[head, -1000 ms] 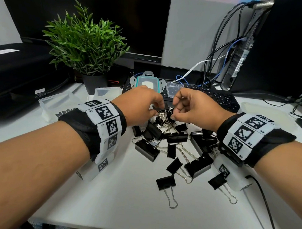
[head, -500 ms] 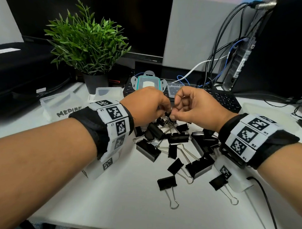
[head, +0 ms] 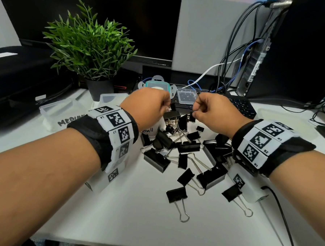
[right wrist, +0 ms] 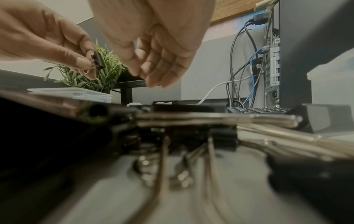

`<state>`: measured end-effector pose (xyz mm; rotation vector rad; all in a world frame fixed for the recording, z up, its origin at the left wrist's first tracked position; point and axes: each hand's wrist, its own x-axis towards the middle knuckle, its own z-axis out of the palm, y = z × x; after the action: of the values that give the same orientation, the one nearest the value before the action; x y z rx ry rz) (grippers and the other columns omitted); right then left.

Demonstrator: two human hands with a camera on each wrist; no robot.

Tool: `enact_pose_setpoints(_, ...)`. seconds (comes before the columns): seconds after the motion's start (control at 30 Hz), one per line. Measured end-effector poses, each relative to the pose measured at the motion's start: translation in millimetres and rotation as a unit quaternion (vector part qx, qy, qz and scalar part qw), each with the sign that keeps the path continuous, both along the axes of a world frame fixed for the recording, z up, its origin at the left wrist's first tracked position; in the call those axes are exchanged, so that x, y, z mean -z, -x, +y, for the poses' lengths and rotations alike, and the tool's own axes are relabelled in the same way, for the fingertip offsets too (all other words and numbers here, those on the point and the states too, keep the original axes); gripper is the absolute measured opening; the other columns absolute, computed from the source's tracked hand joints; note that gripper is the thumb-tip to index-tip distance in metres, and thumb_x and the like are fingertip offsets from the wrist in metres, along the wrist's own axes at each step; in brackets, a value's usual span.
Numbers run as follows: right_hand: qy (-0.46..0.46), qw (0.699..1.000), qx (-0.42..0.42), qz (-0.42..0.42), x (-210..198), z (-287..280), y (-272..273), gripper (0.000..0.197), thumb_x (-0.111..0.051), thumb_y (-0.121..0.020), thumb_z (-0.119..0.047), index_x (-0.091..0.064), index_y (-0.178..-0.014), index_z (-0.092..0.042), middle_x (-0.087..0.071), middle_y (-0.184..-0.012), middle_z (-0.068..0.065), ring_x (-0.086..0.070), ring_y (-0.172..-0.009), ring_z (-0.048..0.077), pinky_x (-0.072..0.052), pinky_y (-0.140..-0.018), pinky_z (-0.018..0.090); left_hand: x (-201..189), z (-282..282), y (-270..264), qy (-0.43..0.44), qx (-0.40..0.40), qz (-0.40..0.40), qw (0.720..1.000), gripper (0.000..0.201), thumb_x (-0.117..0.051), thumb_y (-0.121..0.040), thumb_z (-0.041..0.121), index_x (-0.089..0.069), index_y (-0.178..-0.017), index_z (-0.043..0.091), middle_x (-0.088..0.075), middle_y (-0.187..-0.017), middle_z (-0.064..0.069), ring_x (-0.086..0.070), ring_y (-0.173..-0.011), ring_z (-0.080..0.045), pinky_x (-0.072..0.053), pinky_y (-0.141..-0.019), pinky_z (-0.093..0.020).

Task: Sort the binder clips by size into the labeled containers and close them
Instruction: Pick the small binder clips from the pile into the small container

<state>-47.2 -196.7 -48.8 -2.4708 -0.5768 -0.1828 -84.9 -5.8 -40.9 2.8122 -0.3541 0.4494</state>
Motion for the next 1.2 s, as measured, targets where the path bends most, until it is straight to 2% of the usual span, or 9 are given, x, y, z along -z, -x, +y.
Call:
enact_pose_setpoints(0.07,0.070,0.997,0.036,-0.009,-0.3,-2.6,-2.2,0.015,-0.053,-0.086,-0.002,-0.063,-0.086,-0.014,-0.058,-0.073,-0.008,-0.053,-0.067,0.007,-0.040,-0.060,0.008,0.0,3.6,-1.6,-0.008,-0.036,-0.014,0.999,0.017,-0.052,-0.092,0.016,-0.065,-0.103,0.020,-0.068,-0.099,0.002,-0.058,-0.098,-0.019,-0.045,-0.082,-0.030)
enact_pose_setpoints(0.2,0.237,0.967,0.038,0.080,2.0,-3.9,-3.5,0.027,-0.055,-0.085,-0.003,-0.066,-0.107,-0.015,-0.063,-0.107,0.003,-0.059,-0.102,0.022,-0.046,-0.085,0.026,0.4,8.6,-2.1,-0.055,-0.102,0.009,0.993,0.021,-0.054,-0.090,0.013,-0.066,-0.101,0.026,-0.066,-0.102,0.000,-0.052,-0.107,-0.025,-0.042,-0.081,-0.036)
enact_pose_setpoints(0.33,0.303,0.945,0.012,0.126,2.6,-2.3,-0.4,0.038,-0.060,-0.088,-0.010,-0.060,-0.125,-0.019,-0.057,-0.128,0.002,-0.055,-0.115,0.022,-0.045,-0.094,0.027,-0.1,12.4,-1.4,-0.076,-0.131,0.037,0.988,0.022,-0.052,-0.091,0.013,-0.069,-0.098,0.026,-0.067,-0.102,-0.001,-0.056,-0.103,-0.026,-0.044,-0.083,-0.038)
enact_pose_setpoints(0.43,0.312,0.942,0.002,0.123,4.2,-2.7,-0.7,0.034,-0.059,-0.089,-0.009,-0.062,-0.122,-0.017,-0.060,-0.123,0.002,-0.057,-0.110,0.021,-0.045,-0.088,0.023,-0.9,12.3,-1.0,-0.062,-0.135,0.052,0.988,0.021,-0.054,-0.091,0.012,-0.070,-0.096,0.025,-0.068,-0.100,-0.002,-0.060,-0.099,-0.025,-0.049,-0.085,-0.038)
enact_pose_setpoints(0.57,0.307,0.945,0.005,0.112,4.2,-2.4,-0.6,0.025,-0.062,-0.084,-0.004,-0.068,-0.107,-0.013,-0.065,-0.102,0.002,-0.054,-0.086,0.015,-0.043,-0.063,0.020,0.9,12.6,-3.5,-0.056,-0.130,0.069,0.988,0.019,-0.055,-0.089,0.012,-0.071,-0.094,0.022,-0.068,-0.099,-0.004,-0.061,-0.095,-0.026,-0.052,-0.082,-0.040)
enact_pose_setpoints(0.7,0.307,0.945,0.015,0.111,4.6,-2.5,-0.2,0.018,-0.062,-0.085,-0.004,-0.070,-0.100,-0.010,-0.065,-0.092,0.002,-0.055,-0.082,0.014,-0.040,-0.057,0.016,2.8,13.3,-4.0,-0.088,-0.145,0.097,0.981,0.021,-0.054,-0.087,0.011,-0.070,-0.099,0.018,-0.067,-0.099,-0.005,-0.061,-0.093,-0.027,-0.051,-0.076,-0.036)
enact_pose_setpoints(0.97,0.295,0.948,0.035,0.116,2.2,-2.7,2.4,0.013,-0.070,-0.079,-0.010,-0.062,-0.089,-0.013,-0.063,-0.093,0.004,-0.056,-0.082,0.019,-0.044,-0.061,0.024,0.9,11.4,-1.2,-0.090,-0.138,0.107,0.980,0.025,-0.049,-0.089,0.014,-0.069,-0.103,0.019,-0.065,-0.107,-0.005,-0.055,-0.105,-0.026,-0.050,-0.086,-0.040)
enact_pose_setpoints(1.1,0.271,0.956,0.060,0.098,1.5,-3.0,1.0,0.009,-0.060,-0.083,-0.003,-0.063,-0.089,-0.011,-0.060,-0.087,0.003,-0.054,-0.080,0.019,-0.042,-0.057,0.025,0.8,8.1,-1.2,-0.042,-0.107,0.109,0.987,0.019,-0.051,-0.088,0.016,-0.069,-0.087,0.024,-0.067,-0.095,0.003,-0.059,-0.097,-0.020,-0.051,-0.086,-0.037)
enact_pose_setpoints(1.2,0.182,0.978,0.090,0.050,0.9,-5.6,-3.1,0.016,-0.053,-0.084,0.000,-0.060,-0.082,-0.014,-0.058,-0.079,0.000,-0.053,-0.079,0.019,-0.039,-0.067,0.024,1.6,7.1,-1.9,-0.012,-0.076,0.102,0.992,0.018,-0.053,-0.087,0.013,-0.063,-0.079,0.026,-0.067,-0.087,0.008,-0.060,-0.091,-0.015,-0.051,-0.086,-0.034)
